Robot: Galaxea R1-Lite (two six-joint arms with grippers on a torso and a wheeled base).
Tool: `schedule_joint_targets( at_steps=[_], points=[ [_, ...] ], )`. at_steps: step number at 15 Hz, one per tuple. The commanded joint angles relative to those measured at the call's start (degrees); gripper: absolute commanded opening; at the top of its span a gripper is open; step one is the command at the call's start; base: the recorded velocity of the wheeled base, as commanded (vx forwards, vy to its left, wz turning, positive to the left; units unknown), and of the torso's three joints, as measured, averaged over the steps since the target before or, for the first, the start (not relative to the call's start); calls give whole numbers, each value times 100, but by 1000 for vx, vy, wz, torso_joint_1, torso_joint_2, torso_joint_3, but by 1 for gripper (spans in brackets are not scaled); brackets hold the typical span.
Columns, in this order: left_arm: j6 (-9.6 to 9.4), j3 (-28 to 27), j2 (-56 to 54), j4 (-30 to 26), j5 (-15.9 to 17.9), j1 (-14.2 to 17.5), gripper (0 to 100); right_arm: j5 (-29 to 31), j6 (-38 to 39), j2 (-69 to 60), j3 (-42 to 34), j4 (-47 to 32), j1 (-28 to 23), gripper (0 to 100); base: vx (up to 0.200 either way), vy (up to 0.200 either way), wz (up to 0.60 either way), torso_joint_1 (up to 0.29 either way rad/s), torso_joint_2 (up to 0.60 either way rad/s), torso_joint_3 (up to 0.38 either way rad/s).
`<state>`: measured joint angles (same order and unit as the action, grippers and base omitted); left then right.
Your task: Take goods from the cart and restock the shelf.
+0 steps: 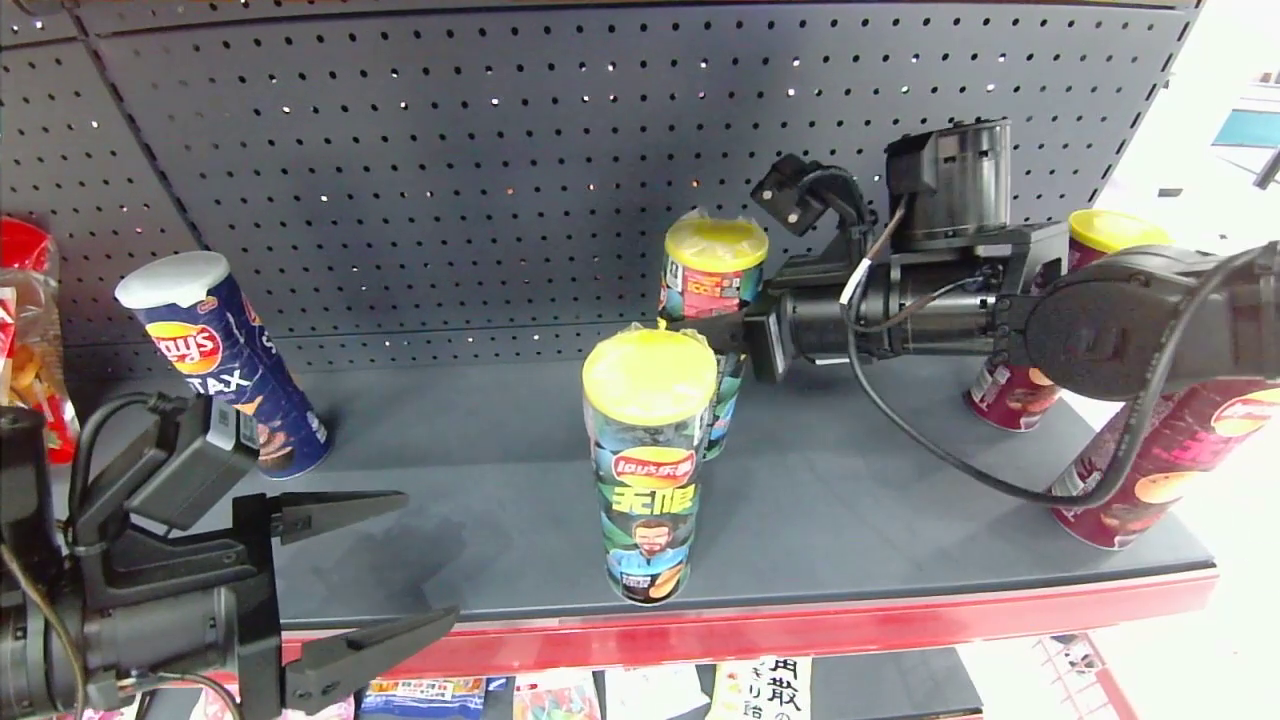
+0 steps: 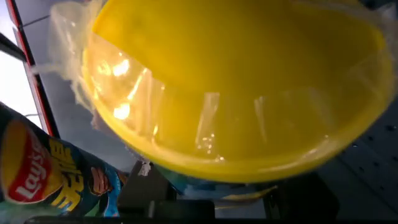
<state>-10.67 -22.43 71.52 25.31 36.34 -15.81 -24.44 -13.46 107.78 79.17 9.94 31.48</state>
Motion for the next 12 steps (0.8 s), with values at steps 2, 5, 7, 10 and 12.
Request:
schedule_joint_targets(
  at_steps=[2, 5, 7, 10, 12],
  points=[
    [38, -25, 2, 9, -4, -1, 100, -26, 1, 121, 20, 8, -1, 0, 0, 0, 0, 0, 0, 0],
    [30, -16, -7, 9, -4, -1, 100, -34, 1, 226, 205, 0, 8, 0, 0, 0, 0, 0, 0, 0],
    [30, -25, -7, 9, -4, -1, 100, -113, 10, 270, 301, 0, 8, 0, 0, 0, 0, 0, 0, 0],
    [30, -25, 2, 9, -4, -10, 100, -122, 10, 253, 213, -9, 16, 0, 0, 0, 0, 0, 0, 0],
    [30, -25, 20, 9, -4, -10, 100, -122, 1, 217, 81, -9, 78, 100, 0, 0, 0, 0, 0, 0]
  ],
)
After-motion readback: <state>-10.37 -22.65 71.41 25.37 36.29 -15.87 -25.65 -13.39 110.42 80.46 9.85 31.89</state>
